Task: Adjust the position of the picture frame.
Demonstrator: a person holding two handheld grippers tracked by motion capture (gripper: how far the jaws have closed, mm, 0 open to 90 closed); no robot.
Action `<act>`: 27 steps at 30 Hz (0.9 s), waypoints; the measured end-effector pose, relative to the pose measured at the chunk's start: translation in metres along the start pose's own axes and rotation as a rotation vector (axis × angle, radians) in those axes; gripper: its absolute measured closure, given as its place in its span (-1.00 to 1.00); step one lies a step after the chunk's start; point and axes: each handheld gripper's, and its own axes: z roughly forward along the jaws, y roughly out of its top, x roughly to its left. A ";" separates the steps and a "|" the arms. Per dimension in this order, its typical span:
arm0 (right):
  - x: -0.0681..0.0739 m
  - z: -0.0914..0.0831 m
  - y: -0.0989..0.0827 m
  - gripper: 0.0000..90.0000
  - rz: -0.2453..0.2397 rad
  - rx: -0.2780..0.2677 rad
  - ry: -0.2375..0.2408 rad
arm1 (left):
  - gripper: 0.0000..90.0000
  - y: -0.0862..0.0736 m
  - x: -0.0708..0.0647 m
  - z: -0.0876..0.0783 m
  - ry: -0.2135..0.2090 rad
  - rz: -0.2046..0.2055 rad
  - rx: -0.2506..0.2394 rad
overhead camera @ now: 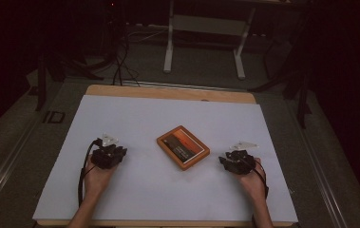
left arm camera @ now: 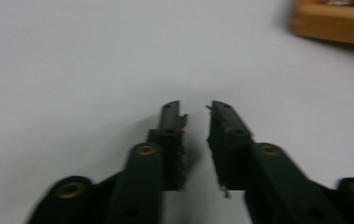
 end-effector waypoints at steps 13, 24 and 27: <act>0.014 -0.011 0.008 0.99 -0.020 -0.022 0.025 | 0.97 0.001 0.001 -0.002 -0.083 0.002 -0.015; 0.022 -0.017 0.012 1.00 -0.048 -0.026 0.050 | 0.99 0.010 -0.002 -0.002 -0.125 0.030 -0.010; 0.024 -0.017 0.013 1.00 -0.061 -0.025 0.051 | 1.00 0.016 -0.004 0.001 -0.146 0.039 -0.018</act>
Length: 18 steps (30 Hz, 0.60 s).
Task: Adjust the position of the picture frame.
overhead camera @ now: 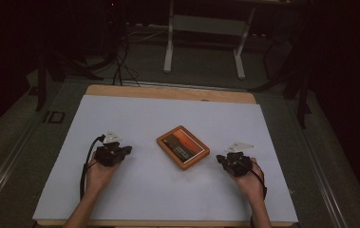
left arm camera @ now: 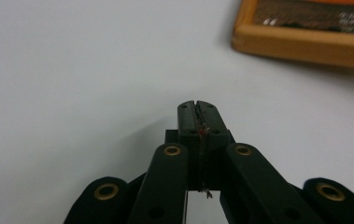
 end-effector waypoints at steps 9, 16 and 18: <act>0.004 0.000 0.002 1.00 -0.013 0.001 0.011 | 1.00 0.020 -0.011 0.016 -0.034 0.090 -0.004; 0.005 -0.001 0.003 1.00 -0.021 -0.005 0.015 | 1.00 0.035 -0.011 0.025 -0.067 0.110 -0.030; 0.006 -0.001 0.004 1.00 -0.021 -0.004 0.016 | 1.00 0.038 -0.010 0.027 -0.074 0.112 -0.030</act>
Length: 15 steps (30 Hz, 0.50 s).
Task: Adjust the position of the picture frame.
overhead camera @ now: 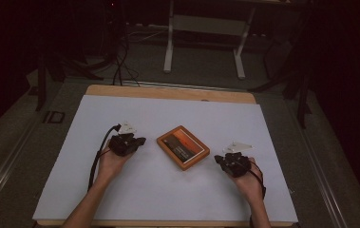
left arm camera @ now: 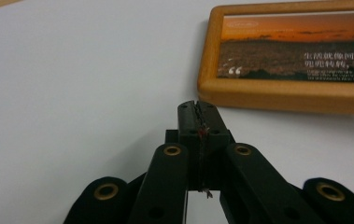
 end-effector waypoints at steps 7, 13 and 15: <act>0.002 0.000 0.002 1.00 -0.007 -0.003 0.002 | 1.00 0.008 0.002 0.012 -0.003 0.022 0.007; 0.003 0.000 0.003 1.00 -0.012 -0.003 0.004 | 1.00 0.011 0.003 0.021 -0.014 0.042 0.016; 0.003 0.000 0.003 1.00 -0.013 -0.004 0.005 | 1.00 0.011 0.004 0.025 -0.020 0.037 0.016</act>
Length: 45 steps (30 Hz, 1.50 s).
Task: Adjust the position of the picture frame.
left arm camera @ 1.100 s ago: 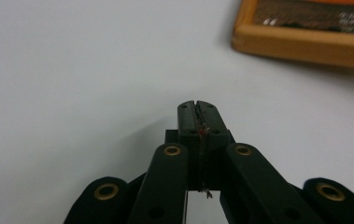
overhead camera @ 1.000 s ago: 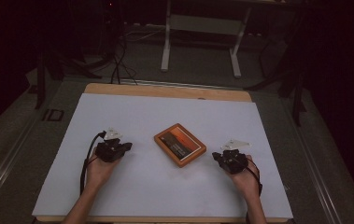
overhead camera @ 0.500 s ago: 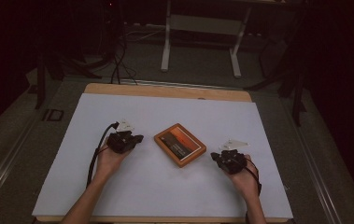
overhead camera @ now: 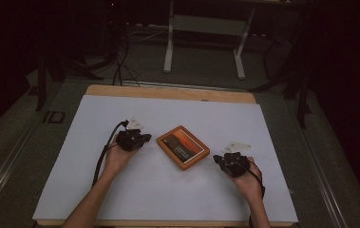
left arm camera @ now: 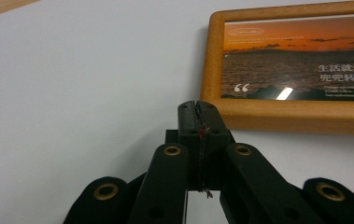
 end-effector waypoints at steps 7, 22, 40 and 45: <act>0.001 0.001 0.001 1.00 -0.004 -0.001 0.004 | 0.99 0.005 0.002 0.011 -0.023 0.005 0.004; 0.010 0.007 0.006 1.00 -0.025 0.008 0.021 | 0.99 0.014 0.006 0.037 -0.050 0.005 0.032; 0.011 0.013 0.008 1.00 -0.008 0.004 0.033 | 1.00 0.017 0.011 0.054 -0.068 -0.001 0.066; 0.009 0.013 0.009 1.00 0.005 0.002 0.028 | 1.00 0.015 0.009 0.050 -0.086 0.000 0.085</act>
